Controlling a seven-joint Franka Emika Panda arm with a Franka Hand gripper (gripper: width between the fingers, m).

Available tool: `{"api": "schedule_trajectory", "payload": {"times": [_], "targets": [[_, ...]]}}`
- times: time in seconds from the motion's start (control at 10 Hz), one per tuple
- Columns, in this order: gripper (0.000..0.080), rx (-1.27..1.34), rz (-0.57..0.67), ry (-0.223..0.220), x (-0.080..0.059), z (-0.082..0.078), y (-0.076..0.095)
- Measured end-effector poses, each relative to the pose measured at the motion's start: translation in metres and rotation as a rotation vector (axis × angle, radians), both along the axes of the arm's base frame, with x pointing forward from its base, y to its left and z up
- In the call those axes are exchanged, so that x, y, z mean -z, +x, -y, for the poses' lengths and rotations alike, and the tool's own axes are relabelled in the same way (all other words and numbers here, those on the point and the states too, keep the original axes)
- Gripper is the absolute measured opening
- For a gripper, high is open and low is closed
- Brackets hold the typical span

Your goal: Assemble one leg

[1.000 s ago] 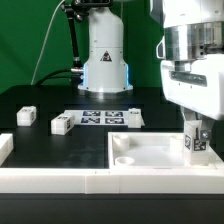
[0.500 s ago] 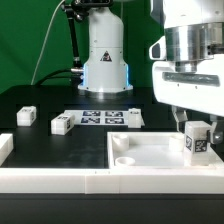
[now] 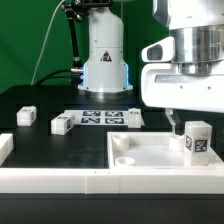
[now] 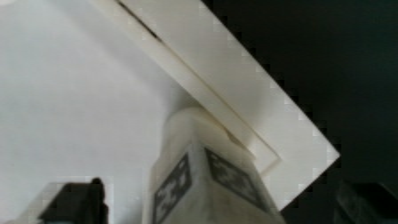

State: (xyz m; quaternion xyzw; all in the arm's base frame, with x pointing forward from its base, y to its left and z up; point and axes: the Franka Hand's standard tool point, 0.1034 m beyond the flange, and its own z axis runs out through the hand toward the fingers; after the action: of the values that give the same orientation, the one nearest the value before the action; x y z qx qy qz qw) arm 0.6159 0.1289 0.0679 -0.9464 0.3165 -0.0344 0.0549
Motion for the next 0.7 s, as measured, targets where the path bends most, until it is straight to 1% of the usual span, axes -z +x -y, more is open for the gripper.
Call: {"api": "schedule_trajectory", "payload": {"times": [0.1, 0.2, 0.3, 0.4, 0.6, 0.7], "targets": [[0.0649, -0.134, 0.009, -0.027, 0.0001, -0.0003, -0.0002], [0.0649, -0.218, 0.013, -0.04, -0.0006, 0.001, 0.0006], [0.0649, -0.379, 0.012, -0.066, -0.0023, 0.0036, 0.0022], [0.0649, -0.462, 0.02, -0.08, -0.0034, 0.004, 0.0038], [0.0649, -0.476, 0.022, -0.08, -0.0033, 0.004, 0.0038], [0.0532, -0.476, 0.022, -0.08, -0.0033, 0.004, 0.0038]]}}
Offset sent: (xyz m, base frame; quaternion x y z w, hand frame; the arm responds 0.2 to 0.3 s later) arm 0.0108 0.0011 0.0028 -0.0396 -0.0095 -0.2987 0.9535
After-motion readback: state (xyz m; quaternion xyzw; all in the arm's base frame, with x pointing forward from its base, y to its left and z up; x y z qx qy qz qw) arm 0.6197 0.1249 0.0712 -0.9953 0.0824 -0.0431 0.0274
